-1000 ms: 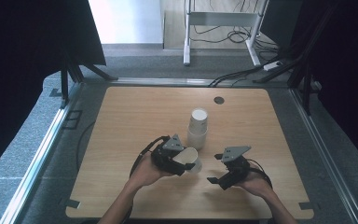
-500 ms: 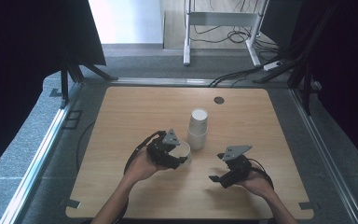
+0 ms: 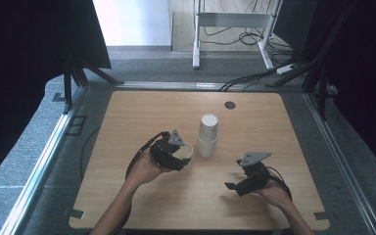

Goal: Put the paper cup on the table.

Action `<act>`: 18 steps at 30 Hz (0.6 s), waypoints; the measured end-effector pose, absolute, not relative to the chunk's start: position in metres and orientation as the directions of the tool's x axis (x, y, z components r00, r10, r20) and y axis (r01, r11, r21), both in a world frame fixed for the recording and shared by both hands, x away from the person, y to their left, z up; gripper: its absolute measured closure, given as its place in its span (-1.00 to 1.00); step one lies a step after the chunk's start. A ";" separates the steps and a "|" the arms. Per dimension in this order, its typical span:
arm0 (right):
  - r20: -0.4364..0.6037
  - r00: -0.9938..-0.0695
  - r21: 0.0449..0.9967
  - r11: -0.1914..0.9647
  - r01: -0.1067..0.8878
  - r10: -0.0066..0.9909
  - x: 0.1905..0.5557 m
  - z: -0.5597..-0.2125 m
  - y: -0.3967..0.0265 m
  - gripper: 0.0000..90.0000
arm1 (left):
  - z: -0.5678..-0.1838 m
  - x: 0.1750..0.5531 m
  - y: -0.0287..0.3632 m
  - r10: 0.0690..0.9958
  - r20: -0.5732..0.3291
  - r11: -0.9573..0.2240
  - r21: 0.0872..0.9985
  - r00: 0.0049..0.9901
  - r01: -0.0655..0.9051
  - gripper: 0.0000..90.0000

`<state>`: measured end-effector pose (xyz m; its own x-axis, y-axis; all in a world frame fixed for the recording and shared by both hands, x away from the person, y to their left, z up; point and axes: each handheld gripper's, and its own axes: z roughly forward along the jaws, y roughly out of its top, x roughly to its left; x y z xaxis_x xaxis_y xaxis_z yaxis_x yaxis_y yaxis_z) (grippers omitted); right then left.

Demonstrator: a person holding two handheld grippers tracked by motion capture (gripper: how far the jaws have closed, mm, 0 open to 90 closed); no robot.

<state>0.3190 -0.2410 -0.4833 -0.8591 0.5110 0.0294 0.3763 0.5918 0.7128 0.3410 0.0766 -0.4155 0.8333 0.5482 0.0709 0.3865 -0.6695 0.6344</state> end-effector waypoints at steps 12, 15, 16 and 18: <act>0.011 -0.856 0.686 0.619 0.383 0.517 0.320 -0.489 -0.241 -0.98 | -0.416 0.354 0.085 0.588 0.102 -0.693 0.575 0.803 0.434 -0.26; 0.010 -0.857 0.682 0.623 0.383 0.515 0.320 -0.490 -0.240 -0.97 | -0.416 0.357 0.088 0.600 0.114 -0.698 0.559 0.792 0.448 -0.26; 0.009 -0.857 0.681 0.624 0.382 0.515 0.320 -0.491 -0.240 -0.97 | -0.416 0.358 0.089 0.604 0.115 -0.697 0.555 0.788 0.454 -0.26; 0.005 -0.857 0.679 0.628 0.381 0.515 0.321 -0.491 -0.240 -0.97 | -0.416 0.361 0.091 0.613 0.124 -0.699 0.545 0.780 0.463 -0.26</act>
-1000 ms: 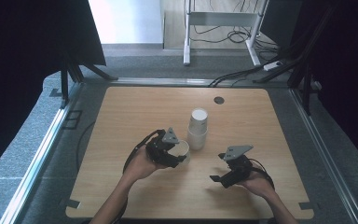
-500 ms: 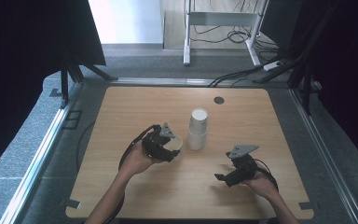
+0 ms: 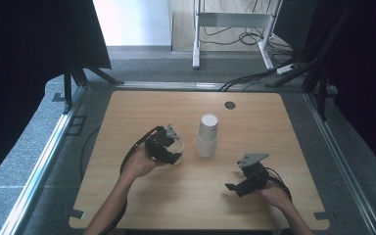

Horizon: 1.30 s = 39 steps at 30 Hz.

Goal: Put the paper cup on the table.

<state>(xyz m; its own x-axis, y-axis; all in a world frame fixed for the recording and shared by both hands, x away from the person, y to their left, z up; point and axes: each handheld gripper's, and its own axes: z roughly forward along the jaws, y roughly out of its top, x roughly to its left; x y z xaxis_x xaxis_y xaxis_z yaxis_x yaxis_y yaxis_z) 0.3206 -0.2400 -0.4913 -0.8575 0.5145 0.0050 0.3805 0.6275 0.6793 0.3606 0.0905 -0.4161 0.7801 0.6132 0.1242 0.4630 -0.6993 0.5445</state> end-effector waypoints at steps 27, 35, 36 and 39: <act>0.008 -0.863 0.656 0.648 0.386 0.505 0.320 -0.496 -0.237 -0.94 | -0.438 0.389 0.105 0.689 0.136 -0.685 0.442 0.712 0.579 -0.33; 0.009 -0.863 0.654 0.649 0.387 0.505 0.320 -0.496 -0.236 -0.94 | -0.440 0.391 0.105 0.705 0.120 -0.666 0.449 0.699 0.596 -0.46; 0.008 -0.863 0.655 0.649 0.387 0.506 0.320 -0.496 -0.237 -0.94 | -0.440 0.391 0.105 0.706 0.119 -0.665 0.450 0.698 0.596 -0.48; 0.008 -0.862 0.655 0.649 0.387 0.506 0.320 -0.496 -0.237 -0.94 | -0.441 0.392 0.106 0.713 0.108 -0.655 0.455 0.693 0.603 -0.61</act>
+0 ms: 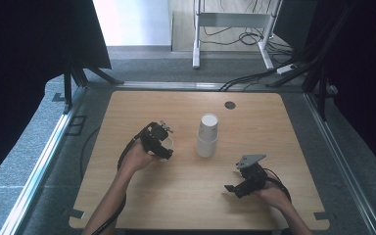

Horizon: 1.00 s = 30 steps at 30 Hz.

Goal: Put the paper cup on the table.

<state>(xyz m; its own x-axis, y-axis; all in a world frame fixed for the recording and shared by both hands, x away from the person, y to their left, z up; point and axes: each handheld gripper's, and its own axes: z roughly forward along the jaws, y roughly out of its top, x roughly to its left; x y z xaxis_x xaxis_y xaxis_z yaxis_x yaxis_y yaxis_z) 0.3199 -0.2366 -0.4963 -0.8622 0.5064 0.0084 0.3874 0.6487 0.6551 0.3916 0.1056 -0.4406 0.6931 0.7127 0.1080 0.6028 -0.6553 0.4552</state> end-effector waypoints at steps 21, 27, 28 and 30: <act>0.022 -0.867 0.666 0.639 0.385 0.499 0.319 -0.496 -0.235 -0.94 | -0.427 0.380 0.104 0.717 0.024 -0.572 0.592 0.697 0.568 -0.97; 0.023 -0.866 0.667 0.638 0.385 0.499 0.319 -0.496 -0.236 -0.94 | -0.422 0.375 0.103 0.714 0.016 -0.553 0.627 0.700 0.549 -1.00; 0.021 -0.866 0.667 0.639 0.384 0.499 0.319 -0.496 -0.236 -0.94 | -0.422 0.374 0.103 0.714 0.014 -0.549 0.632 0.700 0.547 -1.00; 0.021 -0.866 0.666 0.639 0.385 0.499 0.319 -0.496 -0.236 -0.94 | -0.421 0.373 0.103 0.713 0.012 -0.543 0.642 0.701 0.541 -1.00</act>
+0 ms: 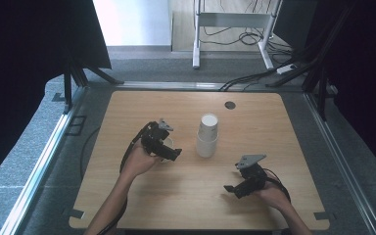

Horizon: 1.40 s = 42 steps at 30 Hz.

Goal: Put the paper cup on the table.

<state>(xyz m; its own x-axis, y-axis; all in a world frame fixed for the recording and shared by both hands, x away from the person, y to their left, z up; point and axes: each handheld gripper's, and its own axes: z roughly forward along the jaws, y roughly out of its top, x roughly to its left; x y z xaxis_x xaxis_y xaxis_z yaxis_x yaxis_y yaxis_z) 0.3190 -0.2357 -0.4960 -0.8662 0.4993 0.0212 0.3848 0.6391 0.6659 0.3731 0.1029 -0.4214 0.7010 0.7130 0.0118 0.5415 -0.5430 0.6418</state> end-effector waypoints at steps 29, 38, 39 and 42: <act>0.066 -0.857 0.712 0.577 0.399 0.511 0.317 -0.488 -0.240 -0.98 | -0.411 0.337 0.093 0.659 0.013 -0.469 0.789 0.752 0.397 -1.00; 0.055 -0.847 0.726 0.561 0.398 0.529 0.316 -0.485 -0.246 -1.00 | -0.415 0.324 0.087 0.624 0.021 -0.465 0.814 0.781 0.349 -1.00; 0.055 -0.845 0.727 0.560 0.399 0.531 0.316 -0.485 -0.247 -1.00 | -0.416 0.322 0.087 0.621 0.018 -0.462 0.815 0.783 0.348 -1.00; 0.054 -0.841 0.729 0.555 0.401 0.538 0.317 -0.485 -0.249 -1.00 | -0.420 0.317 0.087 0.614 0.007 -0.447 0.827 0.789 0.341 -1.00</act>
<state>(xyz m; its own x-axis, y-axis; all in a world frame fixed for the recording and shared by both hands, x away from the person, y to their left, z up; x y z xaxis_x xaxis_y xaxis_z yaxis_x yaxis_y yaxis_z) 0.3166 -0.2494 -0.4853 -0.8415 0.5376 0.0536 0.4008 0.5546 0.7292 0.3171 0.0866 -0.4196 0.7889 0.6144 0.0067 0.3409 -0.4468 0.8271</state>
